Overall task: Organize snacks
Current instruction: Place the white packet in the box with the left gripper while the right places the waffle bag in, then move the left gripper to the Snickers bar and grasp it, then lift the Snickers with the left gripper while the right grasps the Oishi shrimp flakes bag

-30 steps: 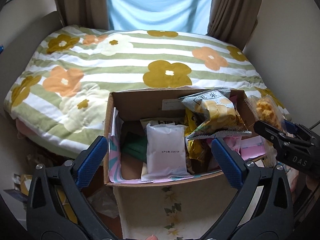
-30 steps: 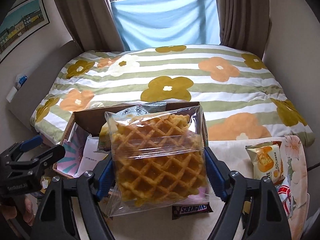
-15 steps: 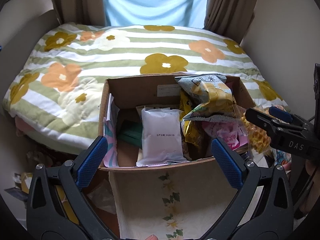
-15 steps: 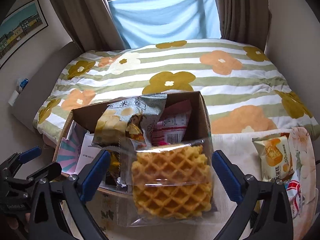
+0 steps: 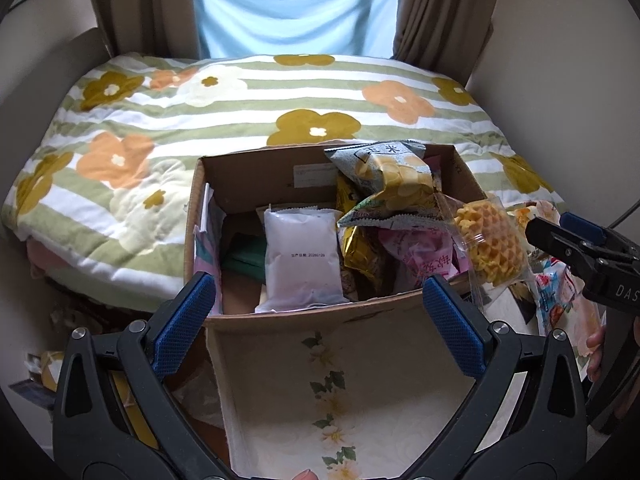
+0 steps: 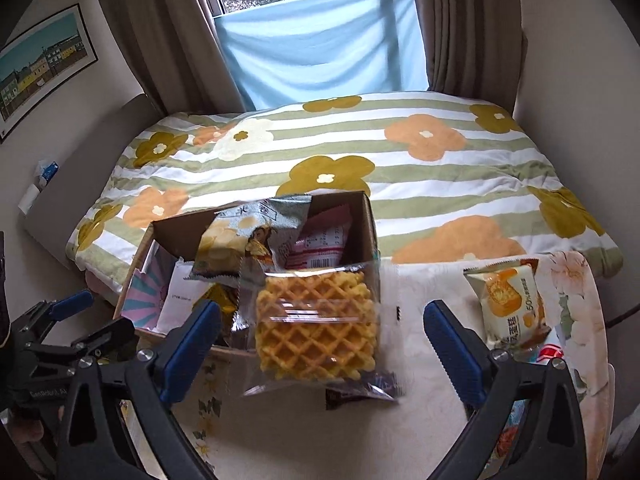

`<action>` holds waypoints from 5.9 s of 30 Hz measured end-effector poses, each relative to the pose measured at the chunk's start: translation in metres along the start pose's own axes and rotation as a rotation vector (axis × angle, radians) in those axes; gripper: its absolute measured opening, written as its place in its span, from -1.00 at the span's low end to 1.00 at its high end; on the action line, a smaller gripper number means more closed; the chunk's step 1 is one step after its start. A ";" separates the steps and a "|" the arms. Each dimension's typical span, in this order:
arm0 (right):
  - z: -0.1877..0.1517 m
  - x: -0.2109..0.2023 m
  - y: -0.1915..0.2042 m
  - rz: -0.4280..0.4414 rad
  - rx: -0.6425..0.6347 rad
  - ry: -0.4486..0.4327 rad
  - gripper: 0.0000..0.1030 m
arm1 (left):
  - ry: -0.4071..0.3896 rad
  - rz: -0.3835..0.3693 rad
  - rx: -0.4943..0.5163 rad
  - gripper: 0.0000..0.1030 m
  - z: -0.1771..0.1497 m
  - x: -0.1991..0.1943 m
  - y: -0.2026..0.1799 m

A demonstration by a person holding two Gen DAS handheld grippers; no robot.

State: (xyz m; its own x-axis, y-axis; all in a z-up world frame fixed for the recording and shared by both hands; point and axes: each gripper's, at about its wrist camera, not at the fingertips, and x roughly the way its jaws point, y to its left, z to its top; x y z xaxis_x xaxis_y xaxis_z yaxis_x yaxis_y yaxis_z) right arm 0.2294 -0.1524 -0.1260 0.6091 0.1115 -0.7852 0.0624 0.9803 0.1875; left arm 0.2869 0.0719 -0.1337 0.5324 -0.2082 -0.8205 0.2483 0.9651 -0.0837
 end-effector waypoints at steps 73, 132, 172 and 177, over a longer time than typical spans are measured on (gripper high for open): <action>-0.089 0.008 -0.235 0.171 -0.221 0.183 0.96 | 0.099 -0.147 0.020 0.99 -0.084 0.159 -0.202; -0.125 -0.008 -0.241 0.063 0.584 0.206 0.96 | 0.094 -0.139 0.285 -0.49 -0.093 0.127 -0.238; -0.030 -0.053 -0.130 0.152 0.352 -0.004 0.10 | -0.076 -0.131 0.057 -0.49 -0.065 -0.024 -0.145; 0.000 -0.056 -0.081 0.237 0.203 -0.021 0.10 | -0.128 -0.039 -0.024 -0.49 -0.040 -0.047 -0.107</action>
State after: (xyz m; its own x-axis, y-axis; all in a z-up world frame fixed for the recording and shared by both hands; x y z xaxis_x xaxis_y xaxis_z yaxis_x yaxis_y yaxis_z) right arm 0.1902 -0.2378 -0.0973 0.6416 0.3278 -0.6935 0.0718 0.8744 0.4798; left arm 0.2024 -0.0155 -0.1089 0.6224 -0.2625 -0.7374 0.2523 0.9591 -0.1285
